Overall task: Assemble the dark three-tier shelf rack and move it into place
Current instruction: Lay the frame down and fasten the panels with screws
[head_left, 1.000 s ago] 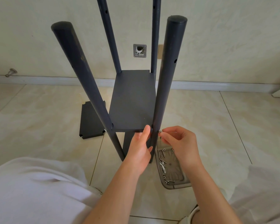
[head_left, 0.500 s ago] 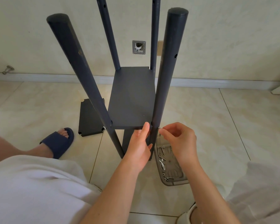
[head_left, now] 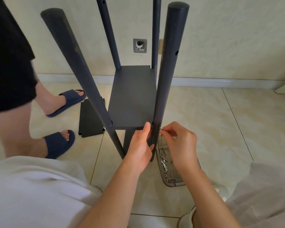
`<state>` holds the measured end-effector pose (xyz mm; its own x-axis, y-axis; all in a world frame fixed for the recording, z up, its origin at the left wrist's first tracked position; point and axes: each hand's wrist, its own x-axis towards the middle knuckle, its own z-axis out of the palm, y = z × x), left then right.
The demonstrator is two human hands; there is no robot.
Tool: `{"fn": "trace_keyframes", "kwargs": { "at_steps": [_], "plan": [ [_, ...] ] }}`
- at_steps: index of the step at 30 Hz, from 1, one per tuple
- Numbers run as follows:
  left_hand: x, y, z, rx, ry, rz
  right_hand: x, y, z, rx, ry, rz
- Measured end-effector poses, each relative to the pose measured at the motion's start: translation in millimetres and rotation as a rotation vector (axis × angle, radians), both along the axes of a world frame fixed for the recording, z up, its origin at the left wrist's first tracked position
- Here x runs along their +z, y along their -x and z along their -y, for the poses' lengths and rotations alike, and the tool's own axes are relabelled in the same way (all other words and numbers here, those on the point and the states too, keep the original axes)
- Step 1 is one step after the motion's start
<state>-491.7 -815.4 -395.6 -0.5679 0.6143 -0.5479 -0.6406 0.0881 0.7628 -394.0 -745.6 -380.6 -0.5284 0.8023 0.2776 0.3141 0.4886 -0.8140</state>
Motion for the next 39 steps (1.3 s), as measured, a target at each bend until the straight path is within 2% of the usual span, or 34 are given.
{"fn": "trace_keyframes", "kwargs": {
  "at_steps": [5, 10, 13, 19, 27, 34, 39],
  "plan": [
    [-1.0, 1.0, 0.4, -0.024, 0.009, -0.024, -1.2, -1.0, 2.0, -0.006, 0.01, -0.003],
    [-3.8, 1.8, 1.0, -0.049, 0.012, -0.041, 1.8, 0.7, 1.0, -0.065, 0.232, -0.095],
    [-4.9, 1.9, 1.3, -0.047, 0.013, -0.045, 2.8, 1.1, 1.8, -0.061, 0.259, -0.102],
    [-5.7, 2.6, 1.3, -0.06, 0.032, -0.079, -0.9, 1.8, 3.1, -0.058, 0.184, -0.079],
    [-6.6, 5.5, 2.6, -0.056, 0.005, 0.027, -6.0, 1.2, 7.4, -0.068, -0.028, -0.05],
    [-8.2, 7.4, 5.2, -0.055, -0.069, 0.073, -4.3, 1.2, 8.2, -0.055, -0.19, 0.047],
    [-9.3, 9.7, 8.6, -0.109, -0.111, 0.031, -5.0, 1.3, 9.7, -0.068, -0.132, 0.004]
  ]
}}
